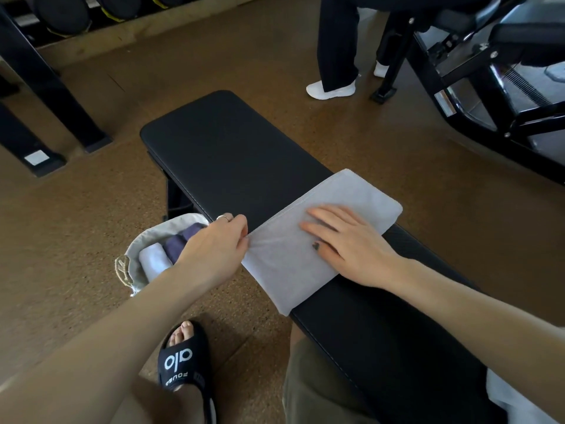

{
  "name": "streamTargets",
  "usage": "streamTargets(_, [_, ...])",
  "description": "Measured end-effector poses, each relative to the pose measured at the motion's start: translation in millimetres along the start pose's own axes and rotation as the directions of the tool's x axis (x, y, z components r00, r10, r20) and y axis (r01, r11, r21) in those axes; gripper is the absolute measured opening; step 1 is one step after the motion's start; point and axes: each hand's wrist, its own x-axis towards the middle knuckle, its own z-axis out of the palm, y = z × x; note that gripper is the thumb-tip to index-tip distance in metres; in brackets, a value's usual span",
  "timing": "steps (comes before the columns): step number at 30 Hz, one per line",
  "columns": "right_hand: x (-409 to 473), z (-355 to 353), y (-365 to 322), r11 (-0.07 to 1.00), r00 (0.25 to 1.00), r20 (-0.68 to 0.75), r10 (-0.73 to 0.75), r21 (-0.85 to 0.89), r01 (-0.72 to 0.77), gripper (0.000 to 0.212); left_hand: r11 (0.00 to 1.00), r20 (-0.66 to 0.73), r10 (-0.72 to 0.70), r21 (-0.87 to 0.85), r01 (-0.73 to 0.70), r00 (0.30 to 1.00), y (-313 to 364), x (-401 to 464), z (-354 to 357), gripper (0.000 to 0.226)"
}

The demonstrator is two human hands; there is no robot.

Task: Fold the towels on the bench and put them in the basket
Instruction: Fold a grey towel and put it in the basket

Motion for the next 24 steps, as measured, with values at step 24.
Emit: streamTargets(24, [93,-61,70,0.996,0.99,0.128,0.057,-0.071,-0.049,0.009,0.995,-0.084,0.071,-0.062,-0.076,0.994,31,47,12,0.008])
